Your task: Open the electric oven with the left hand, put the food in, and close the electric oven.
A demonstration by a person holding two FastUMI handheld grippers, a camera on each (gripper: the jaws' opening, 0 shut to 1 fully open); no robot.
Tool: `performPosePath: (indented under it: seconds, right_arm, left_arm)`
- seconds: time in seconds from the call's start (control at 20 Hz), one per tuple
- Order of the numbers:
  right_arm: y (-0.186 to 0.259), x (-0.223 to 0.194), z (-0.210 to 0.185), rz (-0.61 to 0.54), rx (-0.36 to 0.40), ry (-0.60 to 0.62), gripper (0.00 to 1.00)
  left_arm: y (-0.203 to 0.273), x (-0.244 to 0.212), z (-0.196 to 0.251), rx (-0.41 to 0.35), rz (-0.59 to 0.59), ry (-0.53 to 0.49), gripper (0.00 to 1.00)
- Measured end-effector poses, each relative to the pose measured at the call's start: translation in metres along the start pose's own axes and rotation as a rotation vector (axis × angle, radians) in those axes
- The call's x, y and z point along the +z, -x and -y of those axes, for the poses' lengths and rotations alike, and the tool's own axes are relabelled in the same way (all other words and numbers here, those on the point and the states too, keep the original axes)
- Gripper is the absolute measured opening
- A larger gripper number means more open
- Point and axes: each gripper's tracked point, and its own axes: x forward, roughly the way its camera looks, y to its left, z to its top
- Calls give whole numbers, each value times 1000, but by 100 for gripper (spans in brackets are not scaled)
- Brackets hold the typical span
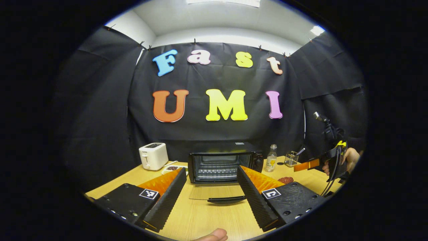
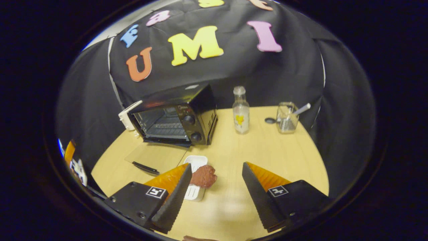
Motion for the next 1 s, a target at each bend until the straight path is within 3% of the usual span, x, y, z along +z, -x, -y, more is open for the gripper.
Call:
performPosePath:
  seconds: [0.2, 0.3, 0.35, 0.4, 0.5, 0.55, 0.7, 0.75, 0.8, 0.85, 0.95, 1.0]
  right_arm:
    - [-24, -20, 3, -122, 90, -168, 88]
    - [-30, -21, -8, -158, 177, -260, 78]
    - [-35, -23, -12, -176, 212, -301, 63]
    - [-38, -28, -14, -206, 232, -332, 64]
    - [-42, -33, -13, -230, 226, -372, 43]
    - [-39, -32, -11, -223, 221, -393, 16]
    - [-25, -31, -20, -187, 218, -323, 11]
    - [-19, -29, -20, -165, 201, -284, 11]
    - [-12, -23, -23, -138, 184, -245, 11]
    - [-3, -18, -27, -111, 171, -207, 11]
    - [20, -5, -40, -56, 163, -121, 11]
    - [32, 0, -48, -25, 157, -73, 11]
  left_arm:
    - [24, 17, 10, -39, 7, 11, 96]
    - [34, 18, 12, -45, 8, 14, 96]
    - [37, 21, 13, -47, 17, 8, 96]
    - [39, 21, 14, -50, 19, 0, 96]
    - [43, 19, 18, -59, 14, -11, 96]
    - [43, 19, 22, -75, 9, -9, 96]
    - [45, 20, 23, -77, -1, 8, 96]
    - [45, 21, 24, -76, 0, 12, 87]
    - [46, 21, 24, -73, 0, 14, 87]
    - [46, 21, 22, -64, 0, 19, 96]
    - [47, 19, 18, -58, -4, 29, 96]
    - [48, 19, 17, -56, -7, 36, 87]
